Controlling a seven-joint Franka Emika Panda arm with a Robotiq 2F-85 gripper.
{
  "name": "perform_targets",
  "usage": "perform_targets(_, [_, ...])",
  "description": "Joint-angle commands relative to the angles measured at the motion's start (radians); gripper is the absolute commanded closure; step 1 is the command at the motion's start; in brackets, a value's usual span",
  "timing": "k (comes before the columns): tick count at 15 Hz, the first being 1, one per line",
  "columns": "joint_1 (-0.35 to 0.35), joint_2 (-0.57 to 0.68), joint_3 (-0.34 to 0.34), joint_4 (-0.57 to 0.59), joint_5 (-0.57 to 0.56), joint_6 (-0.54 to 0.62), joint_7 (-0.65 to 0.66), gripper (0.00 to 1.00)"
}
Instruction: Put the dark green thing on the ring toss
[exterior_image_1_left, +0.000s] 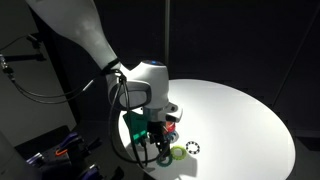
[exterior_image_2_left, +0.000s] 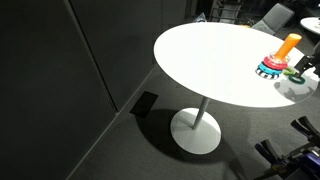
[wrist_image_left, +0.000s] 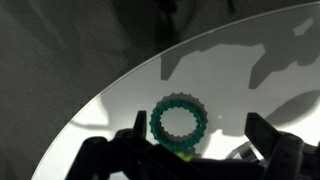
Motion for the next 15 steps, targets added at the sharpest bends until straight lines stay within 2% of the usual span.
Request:
perform_targets(1, [-0.031,0.038,0.011,0.026,0.039,0.032,-0.032,0.00])
perform_targets(8, [-0.054,0.081,0.018,0.028,0.070,0.094,-0.039,0.00])
perform_targets(15, [-0.044,0.130,0.008,0.043,0.055,0.150,-0.019,0.00])
